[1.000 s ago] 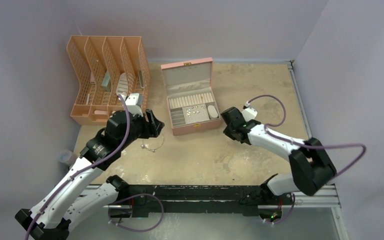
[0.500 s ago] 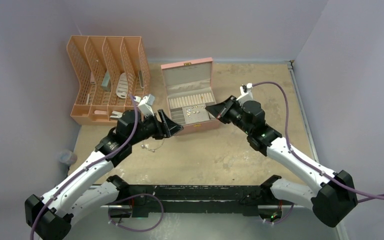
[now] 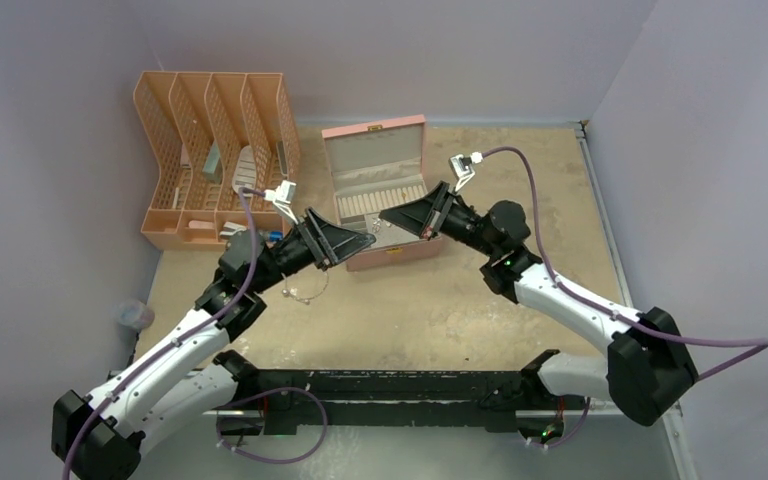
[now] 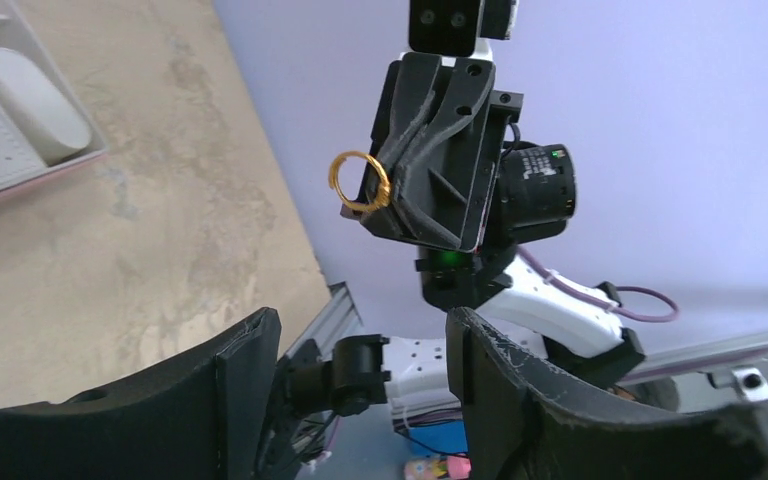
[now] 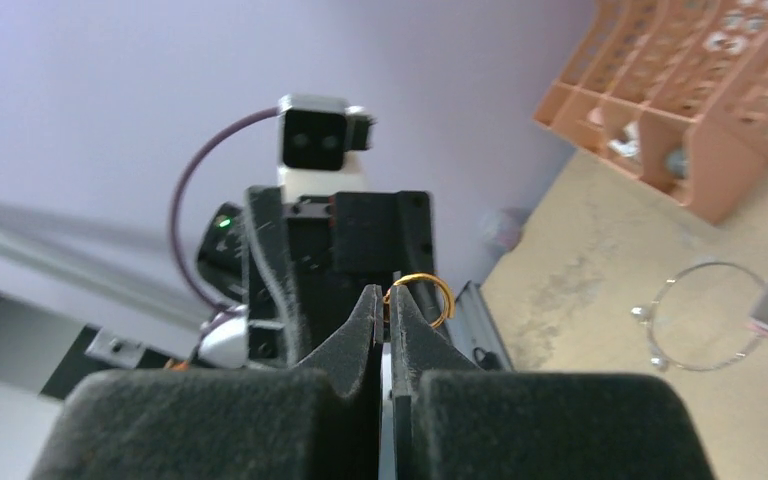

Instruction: Organize the mixed jewelry

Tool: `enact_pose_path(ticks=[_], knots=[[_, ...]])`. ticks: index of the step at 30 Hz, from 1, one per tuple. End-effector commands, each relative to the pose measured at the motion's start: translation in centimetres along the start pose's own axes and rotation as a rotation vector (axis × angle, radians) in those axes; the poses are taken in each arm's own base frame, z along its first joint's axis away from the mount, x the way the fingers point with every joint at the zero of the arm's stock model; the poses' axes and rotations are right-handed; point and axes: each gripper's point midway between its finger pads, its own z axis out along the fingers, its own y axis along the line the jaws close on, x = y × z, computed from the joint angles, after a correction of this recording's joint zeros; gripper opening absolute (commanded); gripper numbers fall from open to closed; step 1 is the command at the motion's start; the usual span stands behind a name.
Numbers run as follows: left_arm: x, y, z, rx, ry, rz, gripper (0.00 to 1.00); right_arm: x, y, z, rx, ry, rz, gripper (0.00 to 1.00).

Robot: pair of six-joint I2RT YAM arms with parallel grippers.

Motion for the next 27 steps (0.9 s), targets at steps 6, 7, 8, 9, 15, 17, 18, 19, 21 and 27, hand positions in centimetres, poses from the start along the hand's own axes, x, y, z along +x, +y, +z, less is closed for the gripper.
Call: enact_pose_path(ticks=[6, 7, 8, 9, 15, 17, 18, 19, 21, 27], knots=[[-1.6, -5.8, -0.4, 0.308, -0.066, -0.019, 0.61, 0.6, 7.6, -1.7, -0.322, 0.074, 0.021, 0.00], [-1.6, -6.2, -0.3, 0.333, -0.062, -0.020, 0.61, 0.6, 7.9, -1.7, -0.329, 0.076, 0.025, 0.00], [-1.6, -6.5, -0.3, 0.357, -0.055, -0.023, 0.61, 0.6, 8.3, -1.8, -0.343, 0.080, 0.025, 0.00], [-1.5, -6.9, -0.2, 0.378, -0.046, -0.025, 0.61, 0.7, 8.5, -1.9, -0.354, 0.086, 0.032, 0.00], [-1.3, -8.4, -0.1, 0.490, -0.015, -0.046, 0.62, 0.9, 9.6, -2.5, -0.402, 0.108, 0.053, 0.00], [-1.4, -8.9, -0.1, 0.519, -0.013, -0.038, 0.62, 1.0, 9.6, -2.6, -0.405, 0.115, 0.064, 0.00], [-1.5, -9.1, -0.2, 0.531, -0.012, -0.032, 0.62, 1.1, 9.6, -2.7, -0.409, 0.119, 0.070, 0.00], [-1.5, -9.3, -0.2, 0.540, -0.011, -0.023, 0.61, 1.3, 9.7, -2.9, -0.416, 0.125, 0.079, 0.00], [-1.5, -9.7, -0.2, 0.550, -0.008, -0.002, 0.61, 1.5, 9.6, -3.1, -0.427, 0.135, 0.102, 0.00], [-1.5, -10.4, -0.3, 0.570, -0.005, 0.040, 0.55, 1.9, 9.1, -3.4, -0.434, 0.155, 0.157, 0.00]])
